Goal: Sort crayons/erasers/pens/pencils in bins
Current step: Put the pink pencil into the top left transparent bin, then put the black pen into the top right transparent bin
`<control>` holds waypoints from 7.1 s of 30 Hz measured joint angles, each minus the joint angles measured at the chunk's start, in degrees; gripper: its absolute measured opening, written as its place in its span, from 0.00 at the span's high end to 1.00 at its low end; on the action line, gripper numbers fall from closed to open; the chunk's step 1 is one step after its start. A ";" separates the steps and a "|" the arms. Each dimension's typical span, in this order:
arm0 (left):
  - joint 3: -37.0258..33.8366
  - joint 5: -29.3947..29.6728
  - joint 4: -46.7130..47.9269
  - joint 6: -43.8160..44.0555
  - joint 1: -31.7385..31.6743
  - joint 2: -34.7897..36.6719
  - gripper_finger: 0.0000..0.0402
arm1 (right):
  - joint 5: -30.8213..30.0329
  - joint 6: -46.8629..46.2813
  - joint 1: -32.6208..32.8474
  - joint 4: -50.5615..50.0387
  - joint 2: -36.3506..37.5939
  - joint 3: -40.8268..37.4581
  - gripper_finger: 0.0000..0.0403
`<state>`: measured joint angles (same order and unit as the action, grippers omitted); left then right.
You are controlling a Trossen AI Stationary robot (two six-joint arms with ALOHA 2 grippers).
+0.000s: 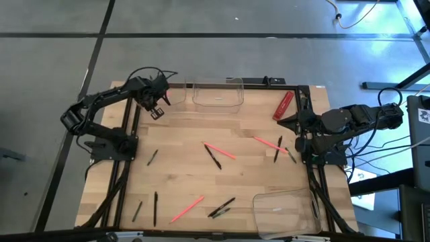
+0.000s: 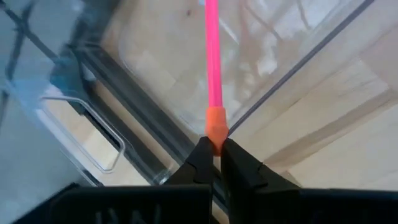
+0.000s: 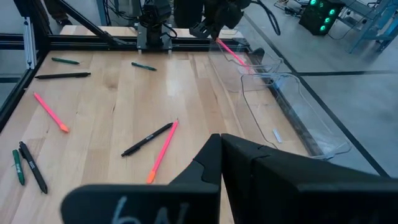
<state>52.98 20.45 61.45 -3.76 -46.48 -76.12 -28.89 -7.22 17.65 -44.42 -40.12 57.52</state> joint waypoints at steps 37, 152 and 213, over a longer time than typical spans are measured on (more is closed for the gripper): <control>2.33 -3.40 0.27 -5.26 -0.02 0.04 0.89 | 0.01 -1.25 -0.02 -0.52 0.02 0.07 0.99; 2.27 5.94 -13.57 50.19 84.26 18.40 0.80 | 33.10 -44.70 -9.90 -14.69 -90.96 49.55 0.60; 2.27 5.91 -13.51 51.48 84.26 18.38 0.80 | 33.22 -33.60 -11.25 -22.33 -94.73 61.56 0.85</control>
<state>55.24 26.36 47.94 47.72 37.78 -57.74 4.32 -40.83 6.40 -66.75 -134.85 119.08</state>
